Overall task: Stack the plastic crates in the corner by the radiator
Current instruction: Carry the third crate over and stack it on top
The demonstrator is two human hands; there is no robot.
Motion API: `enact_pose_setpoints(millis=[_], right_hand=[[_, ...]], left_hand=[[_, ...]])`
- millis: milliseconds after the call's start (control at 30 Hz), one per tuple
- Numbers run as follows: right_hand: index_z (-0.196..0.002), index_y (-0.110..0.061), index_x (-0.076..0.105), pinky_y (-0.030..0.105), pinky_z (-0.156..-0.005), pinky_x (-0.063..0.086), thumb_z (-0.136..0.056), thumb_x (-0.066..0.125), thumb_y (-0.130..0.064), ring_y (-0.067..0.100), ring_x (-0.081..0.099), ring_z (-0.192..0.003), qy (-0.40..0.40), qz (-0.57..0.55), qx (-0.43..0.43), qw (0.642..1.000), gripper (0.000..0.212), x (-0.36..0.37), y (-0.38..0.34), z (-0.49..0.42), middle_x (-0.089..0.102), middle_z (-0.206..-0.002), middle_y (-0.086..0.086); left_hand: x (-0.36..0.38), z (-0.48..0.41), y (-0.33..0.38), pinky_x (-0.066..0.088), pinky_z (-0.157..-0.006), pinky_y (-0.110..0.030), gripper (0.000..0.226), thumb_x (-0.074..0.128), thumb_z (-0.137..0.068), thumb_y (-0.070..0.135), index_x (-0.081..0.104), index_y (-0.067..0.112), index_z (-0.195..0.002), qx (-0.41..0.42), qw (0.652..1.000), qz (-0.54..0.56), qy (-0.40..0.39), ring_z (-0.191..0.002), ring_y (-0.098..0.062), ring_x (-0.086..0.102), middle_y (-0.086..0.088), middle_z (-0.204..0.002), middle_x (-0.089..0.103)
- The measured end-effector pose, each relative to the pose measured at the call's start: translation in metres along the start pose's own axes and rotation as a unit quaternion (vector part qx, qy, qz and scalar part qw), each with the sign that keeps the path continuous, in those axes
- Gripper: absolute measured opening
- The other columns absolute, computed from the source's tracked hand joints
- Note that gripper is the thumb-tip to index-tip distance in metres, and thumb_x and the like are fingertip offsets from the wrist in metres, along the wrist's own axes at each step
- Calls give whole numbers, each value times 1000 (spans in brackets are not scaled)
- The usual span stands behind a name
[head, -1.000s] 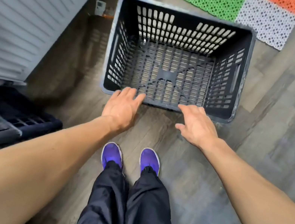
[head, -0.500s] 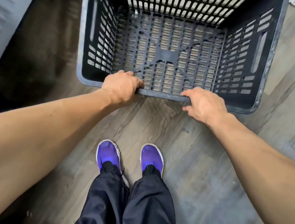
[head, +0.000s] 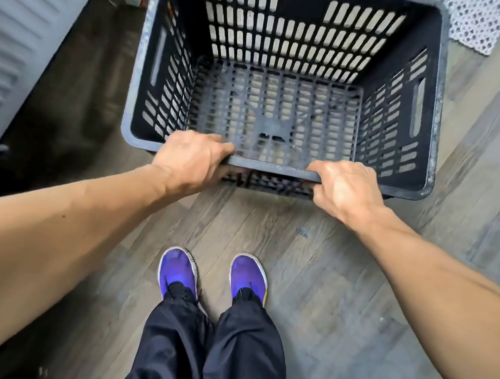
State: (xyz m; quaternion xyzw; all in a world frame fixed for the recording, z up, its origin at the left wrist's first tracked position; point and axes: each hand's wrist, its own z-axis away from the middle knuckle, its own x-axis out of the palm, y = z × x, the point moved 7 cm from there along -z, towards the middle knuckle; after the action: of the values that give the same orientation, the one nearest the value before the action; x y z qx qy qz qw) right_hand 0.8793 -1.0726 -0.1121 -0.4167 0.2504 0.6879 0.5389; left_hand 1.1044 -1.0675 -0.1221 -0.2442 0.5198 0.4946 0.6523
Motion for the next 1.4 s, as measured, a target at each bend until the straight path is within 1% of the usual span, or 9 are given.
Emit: enact_pose_setpoints(millis=[167,367,533,667,800,933,1100,1233,1400], right_hand=[[-93,-18,63,35,-62,32,-90,52,-26,33,59,-74,17,11,-11,1000,14,-33,-12,17,63,-75,6],[-94,-17,60,35,-60,30,-82,52,-18,35,64,-79,33,48,-34,998,14,-73,-27,67,69,-81,10],[-94,-17,60,34,-58,30,-77,54,-14,34,66,-73,48,103,-63,992,19,-139,-44,117,69,-76,7],[-100,-18,60,36,-59,32,-76,52,-14,34,68,-79,50,131,-94,986,26,-198,-61,165,72,-81,8],[-102,-18,58,35,-57,34,-78,52,-16,34,69,-81,60,142,-136,979,26,-256,-86,208,72,-83,7],[-103,-18,59,35,-57,34,-78,52,-18,34,69,-81,85,144,-174,970,26,-306,-117,240,72,-84,8],[-100,-19,60,34,-58,38,-81,55,-25,32,69,-81,117,160,-219,955,20,-357,-159,273,73,-84,6],[-95,-19,60,34,-58,39,-86,54,-31,32,69,-80,140,155,-260,943,17,-382,-193,295,73,-83,6],[-95,-20,58,34,-58,37,-92,50,-43,31,69,-80,168,161,-321,918,24,-396,-243,325,72,-84,5]], left_hand=[[-36,9,2,35,-55,-32,51,28,-91,69,50,24,-88,1,1000,-26,-2,-73,-31,67,-1,-83,69],[-80,54,26,34,-57,-33,47,33,-93,66,52,23,-94,-14,998,-56,-6,-78,-30,68,-1,-89,71],[-152,111,50,37,-61,-34,50,30,-93,67,53,23,-97,-72,997,-29,-2,-82,-31,68,-3,-90,71],[-216,168,75,42,-63,-35,40,36,-96,60,53,23,-100,-118,992,-37,-2,-84,-31,68,-3,-92,71],[-281,221,90,38,-61,-35,45,35,-95,63,53,22,-96,-168,985,-36,7,-86,-32,68,-3,-92,71],[-340,270,96,44,-63,-35,45,35,-96,62,54,22,-96,-200,978,-46,34,-85,-30,69,-3,-91,71],[-396,331,100,41,-59,-33,51,28,-94,67,53,23,-93,-232,967,-71,77,-80,-25,70,2,-87,71],[-419,379,101,35,-55,-31,52,27,-94,68,52,23,-86,-262,956,-72,113,-73,-23,69,3,-80,70],[-431,442,101,39,-53,-30,45,29,-94,63,45,25,-77,-301,939,-45,158,-68,-22,68,4,-73,67]])
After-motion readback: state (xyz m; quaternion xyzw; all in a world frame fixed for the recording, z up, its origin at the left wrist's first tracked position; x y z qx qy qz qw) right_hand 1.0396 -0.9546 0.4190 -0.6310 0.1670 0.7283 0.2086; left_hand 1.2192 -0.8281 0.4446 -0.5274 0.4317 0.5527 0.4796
